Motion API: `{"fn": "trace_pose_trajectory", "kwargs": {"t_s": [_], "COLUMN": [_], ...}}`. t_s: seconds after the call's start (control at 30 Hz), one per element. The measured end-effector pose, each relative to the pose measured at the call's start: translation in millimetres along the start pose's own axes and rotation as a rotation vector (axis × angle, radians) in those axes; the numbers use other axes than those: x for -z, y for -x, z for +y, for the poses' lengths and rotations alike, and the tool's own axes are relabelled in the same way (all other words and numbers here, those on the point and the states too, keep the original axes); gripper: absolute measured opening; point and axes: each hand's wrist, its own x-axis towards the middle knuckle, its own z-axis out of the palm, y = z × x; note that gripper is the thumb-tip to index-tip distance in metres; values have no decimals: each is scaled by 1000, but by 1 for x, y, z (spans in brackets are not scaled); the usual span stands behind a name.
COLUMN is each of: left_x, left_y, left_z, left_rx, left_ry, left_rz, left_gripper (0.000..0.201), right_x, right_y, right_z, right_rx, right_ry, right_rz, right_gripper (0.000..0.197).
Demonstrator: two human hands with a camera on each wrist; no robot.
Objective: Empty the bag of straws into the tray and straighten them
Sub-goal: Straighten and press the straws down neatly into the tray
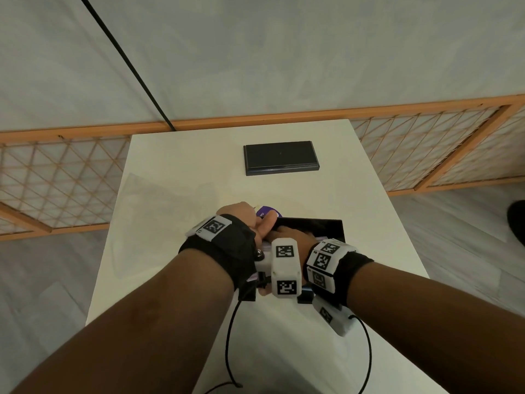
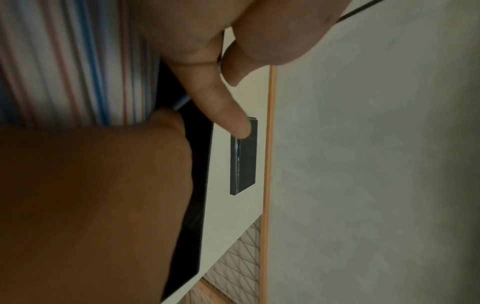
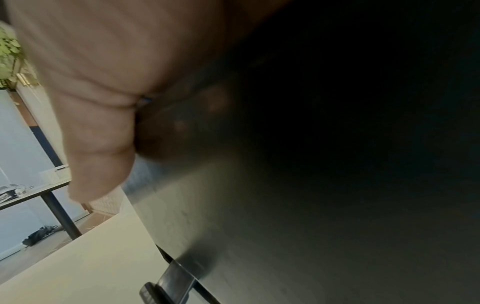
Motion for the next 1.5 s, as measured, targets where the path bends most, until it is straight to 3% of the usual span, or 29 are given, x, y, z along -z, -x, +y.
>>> {"fn": "trace_pose_trajectory", "kwargs": {"t_s": [0.07,0.1,0.13,0.2,0.3,0.5,0.67,0.87,0.97,1.07,1.1,1.2,1.3,1.43,1.5], "left_x": [7,10,15,29,50,73,88,68,61,53,52,47,44,43,44], "left_y": [1,4,6,8,1,-5,-7,-6,-5,-6,-5,-18,-35,-37,-23], "left_z": [10,13,16,19,20,10,16,1,-7,-12,-15,-24,-32,-30,-24], "left_rx": [8,25,16,-45,-165,-174,-204,-400,-449,-376,-367,-328,-299,-245,-276], "left_ry": [402,464,443,318,195,35,36,-401,-557,-494,-413,-185,-94,-41,-67], "left_rz": [-123,-132,-119,-28,40,43,89,37,81,-39,-104,-175,-232,-202,-158], "left_gripper": [30,20,12,14,11,21,21,18,40,30,38,96,139,146,136], "right_x": [-5,-6,-7,-11,-15,-17,-18,-16,-13,-12,-11,-7,2,7,8], "right_y": [-1,1,0,-1,1,3,3,4,5,4,4,1,-1,-3,-3], "right_z": [0,-1,0,2,3,6,7,4,3,5,5,3,-6,-15,-19], "right_rx": [-19,-32,-29,-38,-37,-24,-20,-37,-55,-68,-76,-94,-88,-119,-131], "right_ry": [-56,-77,-96,-122,-139,-74,-49,-71,-90,-104,-109,-119,-177,-187,-161], "right_rz": [37,67,85,122,155,187,201,151,112,90,76,38,25,55,88], "right_gripper": [69,73,74,80,102,118,116,107,106,105,105,108,84,70,72]}}
